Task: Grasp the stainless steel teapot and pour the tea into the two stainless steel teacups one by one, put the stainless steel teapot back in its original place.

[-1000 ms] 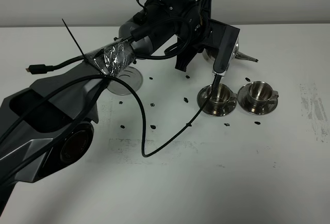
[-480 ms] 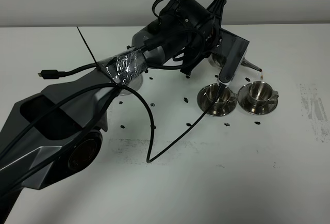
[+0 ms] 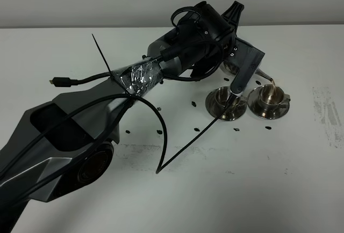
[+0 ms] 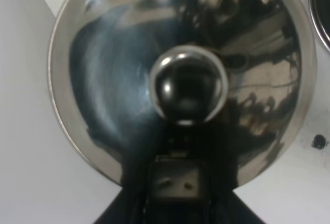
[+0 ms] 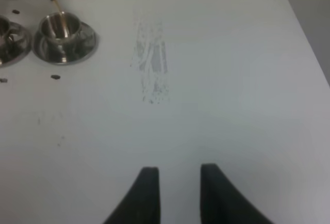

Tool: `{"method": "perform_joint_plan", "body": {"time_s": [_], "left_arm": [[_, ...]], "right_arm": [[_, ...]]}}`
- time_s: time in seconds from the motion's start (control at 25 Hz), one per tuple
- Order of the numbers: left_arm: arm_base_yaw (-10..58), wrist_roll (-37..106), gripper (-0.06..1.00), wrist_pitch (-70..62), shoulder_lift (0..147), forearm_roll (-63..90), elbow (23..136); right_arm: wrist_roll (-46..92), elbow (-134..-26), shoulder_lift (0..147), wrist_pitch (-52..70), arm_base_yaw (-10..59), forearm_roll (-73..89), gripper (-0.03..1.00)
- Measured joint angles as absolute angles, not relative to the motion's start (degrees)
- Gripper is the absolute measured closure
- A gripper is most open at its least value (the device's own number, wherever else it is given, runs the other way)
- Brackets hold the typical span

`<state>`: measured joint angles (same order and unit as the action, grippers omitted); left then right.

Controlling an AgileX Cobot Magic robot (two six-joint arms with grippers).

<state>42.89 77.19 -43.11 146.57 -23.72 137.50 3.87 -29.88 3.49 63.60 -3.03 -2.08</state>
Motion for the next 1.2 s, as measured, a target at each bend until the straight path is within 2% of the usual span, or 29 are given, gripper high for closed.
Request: {"method": "perform_joint_plan", "body": {"time_s": [1.2], "left_arm": [[44.6, 76.4, 0.76, -42.7, 146.6, -31.5, 137.5]], "right_arm": [[3.9, -29.9, 3.5, 63.6, -3.0, -2.1, 0.78]]}}
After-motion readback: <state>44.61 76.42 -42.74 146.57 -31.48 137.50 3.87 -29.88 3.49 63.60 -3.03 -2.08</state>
